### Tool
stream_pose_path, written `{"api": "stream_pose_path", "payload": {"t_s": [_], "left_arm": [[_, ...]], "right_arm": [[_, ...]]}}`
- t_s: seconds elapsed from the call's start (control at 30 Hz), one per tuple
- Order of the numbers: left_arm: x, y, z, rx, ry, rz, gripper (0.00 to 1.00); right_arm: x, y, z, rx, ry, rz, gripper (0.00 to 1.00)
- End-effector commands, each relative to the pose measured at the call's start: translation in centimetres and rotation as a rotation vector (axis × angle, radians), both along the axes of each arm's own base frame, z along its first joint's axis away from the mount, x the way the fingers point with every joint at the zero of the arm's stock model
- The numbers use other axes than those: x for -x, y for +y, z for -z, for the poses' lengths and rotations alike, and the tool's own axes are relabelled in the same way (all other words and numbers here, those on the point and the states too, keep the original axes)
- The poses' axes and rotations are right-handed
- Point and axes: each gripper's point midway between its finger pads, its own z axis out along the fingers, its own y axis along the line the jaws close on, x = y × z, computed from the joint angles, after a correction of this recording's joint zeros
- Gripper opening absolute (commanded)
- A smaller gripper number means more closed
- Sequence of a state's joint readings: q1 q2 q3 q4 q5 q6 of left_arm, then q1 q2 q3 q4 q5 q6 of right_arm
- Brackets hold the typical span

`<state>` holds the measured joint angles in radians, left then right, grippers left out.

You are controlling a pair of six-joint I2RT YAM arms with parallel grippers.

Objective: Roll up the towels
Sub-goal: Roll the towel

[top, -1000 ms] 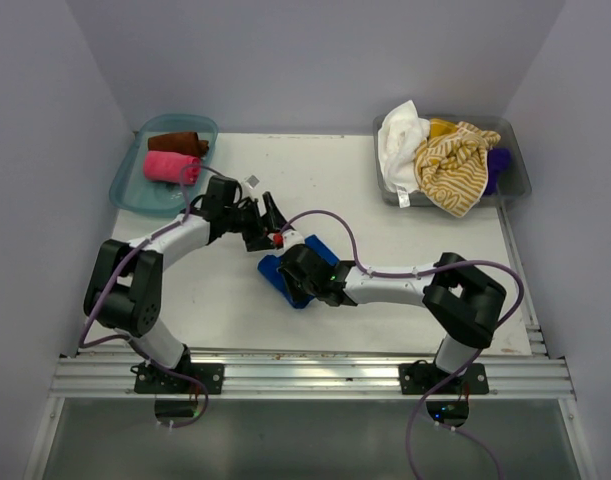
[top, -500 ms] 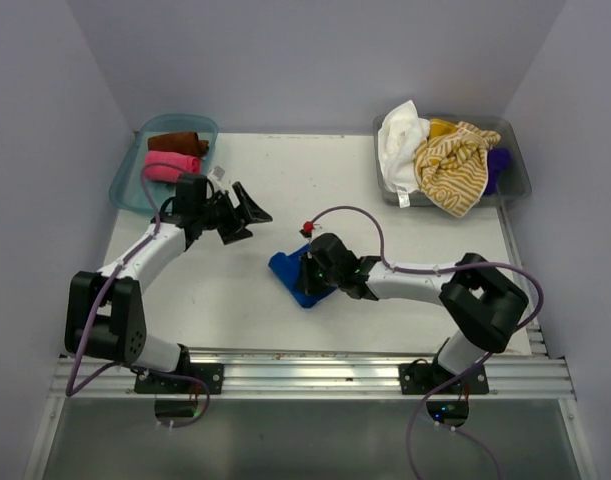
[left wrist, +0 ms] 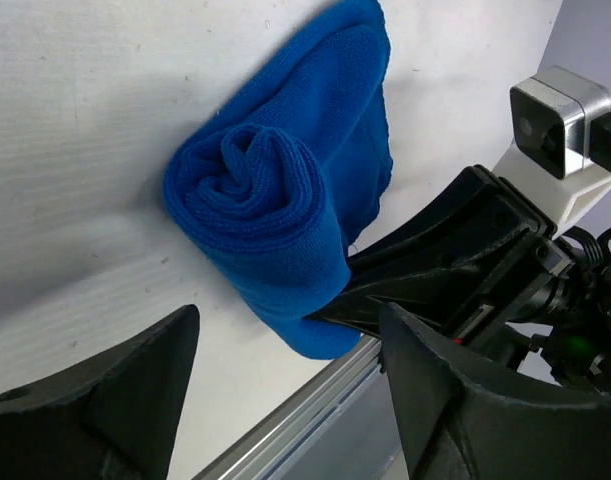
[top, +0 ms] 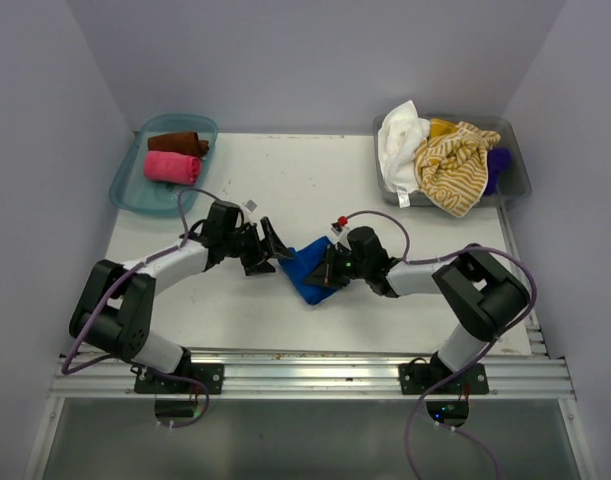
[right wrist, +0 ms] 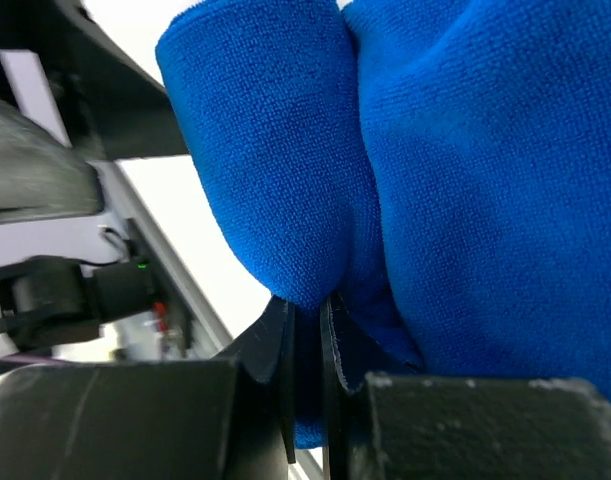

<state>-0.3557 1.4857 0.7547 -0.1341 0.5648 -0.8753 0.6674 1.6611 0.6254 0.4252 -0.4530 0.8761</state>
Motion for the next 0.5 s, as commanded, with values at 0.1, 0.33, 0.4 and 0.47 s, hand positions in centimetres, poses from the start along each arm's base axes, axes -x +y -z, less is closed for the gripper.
{"api": "stream_pose_path", "payload": {"t_s": [0.1,0.33,0.4,0.47], "left_arm": [[-0.8,-1.5,1.2,0.055,-0.019,-0.007,0.74],[-1.0,-1.8,2.8,0.053,0.002,-0.029,0.73],[-1.5,-2.0,3.2,0.048,0.003,-0.04,0.7],[-1.8,-2.0,3.9,0.021,0.027,-0.045,0.67]], "right_arm": [[0.8,-0.2,0.8,-0.125,0.143,-0.022,0.0],[0.9,-0.4,1.9,-0.145,0.194,-0.028,0.0],[1.0,-0.5,2.2,-0.14,0.205,-0.025,0.0],[0.8,-0.7,2.5,-0.123,0.2,-0.017,0.01]]}}
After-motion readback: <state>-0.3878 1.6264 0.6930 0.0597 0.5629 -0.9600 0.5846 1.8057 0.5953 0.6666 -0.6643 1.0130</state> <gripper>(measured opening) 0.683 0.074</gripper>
